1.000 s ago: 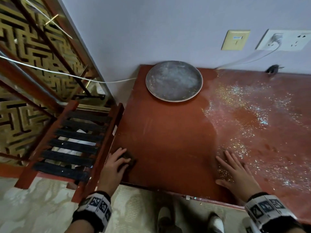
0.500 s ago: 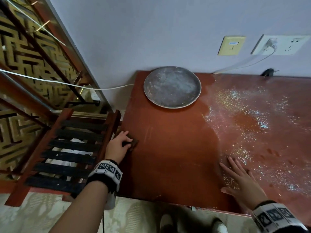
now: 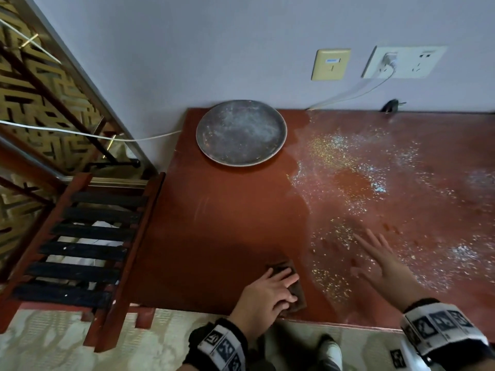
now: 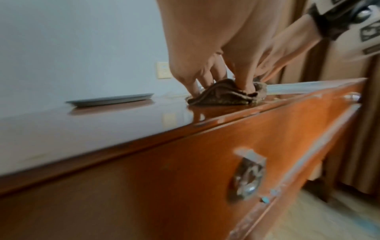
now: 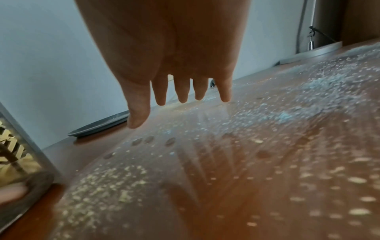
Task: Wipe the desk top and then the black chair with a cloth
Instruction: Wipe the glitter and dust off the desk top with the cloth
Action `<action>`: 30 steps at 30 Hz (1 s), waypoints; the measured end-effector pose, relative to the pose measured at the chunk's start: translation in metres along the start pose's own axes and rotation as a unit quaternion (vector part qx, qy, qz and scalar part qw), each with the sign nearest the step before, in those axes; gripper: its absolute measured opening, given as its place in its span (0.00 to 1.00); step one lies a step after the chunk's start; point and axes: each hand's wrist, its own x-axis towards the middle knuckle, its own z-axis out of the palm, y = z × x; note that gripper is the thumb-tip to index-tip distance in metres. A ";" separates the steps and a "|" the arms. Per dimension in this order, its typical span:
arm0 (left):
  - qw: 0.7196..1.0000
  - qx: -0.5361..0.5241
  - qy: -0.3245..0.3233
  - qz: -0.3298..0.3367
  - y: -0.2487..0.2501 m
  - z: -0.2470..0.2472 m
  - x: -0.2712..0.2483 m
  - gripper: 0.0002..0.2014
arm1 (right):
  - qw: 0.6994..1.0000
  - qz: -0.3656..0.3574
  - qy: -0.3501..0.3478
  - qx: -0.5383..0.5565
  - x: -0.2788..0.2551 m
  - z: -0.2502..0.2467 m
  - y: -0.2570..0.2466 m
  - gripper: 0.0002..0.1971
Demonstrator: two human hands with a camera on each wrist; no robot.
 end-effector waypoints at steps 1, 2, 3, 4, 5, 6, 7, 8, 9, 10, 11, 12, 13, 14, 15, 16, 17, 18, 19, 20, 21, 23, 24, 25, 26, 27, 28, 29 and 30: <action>1.000 0.001 -0.016 0.019 0.009 0.011 0.007 0.11 | 1.000 -0.002 -0.008 -0.006 -0.002 -0.001 0.008 0.42; 0.999 0.004 -0.026 0.031 0.018 0.024 0.014 0.11 | 1.000 -0.006 -0.017 -0.013 -0.005 0.000 0.017 0.42; 0.999 0.007 -0.032 0.040 0.027 0.039 0.019 0.11 | 1.000 -0.013 -0.024 -0.017 -0.007 0.001 0.024 0.41; 0.998 0.010 -0.032 0.049 0.037 0.054 0.023 0.11 | 0.999 -0.020 -0.032 -0.017 -0.010 0.002 0.031 0.40; 0.998 0.014 -0.028 0.059 0.048 0.067 0.029 0.10 | 0.998 -0.029 -0.045 -0.017 -0.013 0.005 0.037 0.39; 0.997 0.017 -0.025 0.064 0.058 0.076 0.035 0.09 | 0.998 -0.038 -0.056 -0.016 -0.014 0.006 0.043 0.37; 0.998 0.027 -0.015 0.063 0.064 0.080 0.044 0.09 | 0.997 -0.047 -0.066 -0.015 -0.015 0.007 0.048 0.37; 0.998 0.041 0.009 0.048 0.065 0.080 0.053 0.08 | 0.996 -0.054 -0.072 -0.016 -0.015 0.006 0.055 0.36; 0.998 0.049 0.043 0.018 0.062 0.076 0.061 0.07 | 0.995 -0.061 -0.077 -0.022 -0.015 0.004 0.061 0.36; 0.995 0.043 0.089 -0.028 0.056 0.069 0.067 0.08 | 0.994 -0.070 -0.077 -0.033 -0.015 0.002 0.067 0.35; 0.986 0.030 0.139 -0.085 0.050 0.061 0.071 0.10 | 0.993 -0.082 -0.073 -0.043 -0.015 0.000 0.072 0.33; 0.974 0.016 0.177 -0.140 0.047 0.055 0.071 0.12 | 0.992 -0.098 -0.068 -0.050 -0.015 -0.001 0.074 0.32; 0.964 0.008 0.195 -0.182 0.050 0.053 0.070 0.13 | 0.990 -0.120 -0.056 -0.048 -0.015 0.000 0.072 0.30; 0.958 0.004 0.199 -0.209 0.060 0.055 0.070 0.16 | 0.986 -0.155 -0.032 -0.050 -0.016 0.003 0.069 0.28; 0.954 -0.003 0.193 -0.227 0.073 0.060 0.070 0.20 | 0.980 -0.193 -0.005 -0.051 -0.018 0.008 0.064 0.25; 0.952 -0.021 0.181 -0.246 0.086 0.069 0.070 0.24 | 0.973 -0.226 0.000 -0.045 -0.020 0.013 0.055 0.24; 0.950 -0.040 0.171 -0.259 0.097 0.077 0.070 0.27 | 0.966 -0.255 -0.013 -0.041 -0.023 0.019 0.046 0.24; 0.947 -0.058 0.167 -0.267 0.103 0.081 0.070 0.30 | 0.959 -0.276 -0.029 -0.051 -0.027 0.025 0.038 0.25; 0.944 -0.077 0.168 -0.273 0.105 0.081 0.069 0.33 | 0.953 -0.290 -0.043 -0.074 -0.030 0.030 0.031 0.25; 0.943 -0.087 0.165 -0.275 0.104 0.076 0.067 0.35 | 0.948 -0.296 -0.059 -0.098 -0.031 0.034 0.025 0.29; 0.948 -0.078 0.150 -0.269 0.100 0.067 0.063 0.38 | 0.947 -0.290 -0.073 -0.115 -0.032 0.037 0.022 0.33; 0.962 -0.015 0.104 -0.251 0.089 0.044 0.052 0.42 | 0.952 -0.271 -0.063 -0.124 -0.029 0.039 0.018 0.35; 0.963 0.026 0.088 -0.252 0.081 0.032 0.045 0.43 | 0.950 -0.274 -0.058 -0.136 -0.028 0.039 0.014 0.34; 0.960 0.063 0.077 -0.263 0.074 0.020 0.040 0.43 | 0.944 -0.287 -0.051 -0.156 -0.027 0.038 0.010 0.29; 0.953 0.095 0.066 -0.279 0.066 0.009 0.036 0.43 | 0.934 -0.311 -0.037 -0.171 -0.026 0.037 0.009 0.21; 0.946 0.121 0.052 -0.296 0.060 0.001 0.034 0.43 | 0.928 -0.325 -0.028 -0.181 -0.024 0.034 0.007 0.15; 0.940 0.141 0.035 -0.310 0.054 -0.006 0.034 0.44 | 0.924 -0.328 -0.040 -0.193 -0.020 0.031 0.004 0.18; 0.935 0.154 0.014 -0.320 0.051 -0.011 0.036 0.46 | 0.921 -0.329 -0.037 -0.206 -0.012 0.029 0.005 0.20; 0.931 0.159 -0.004 -0.327 0.048 -0.015 0.038 0.47 | 0.931 -0.298 -0.036 -0.208 -0.003 0.024 0.003 0.20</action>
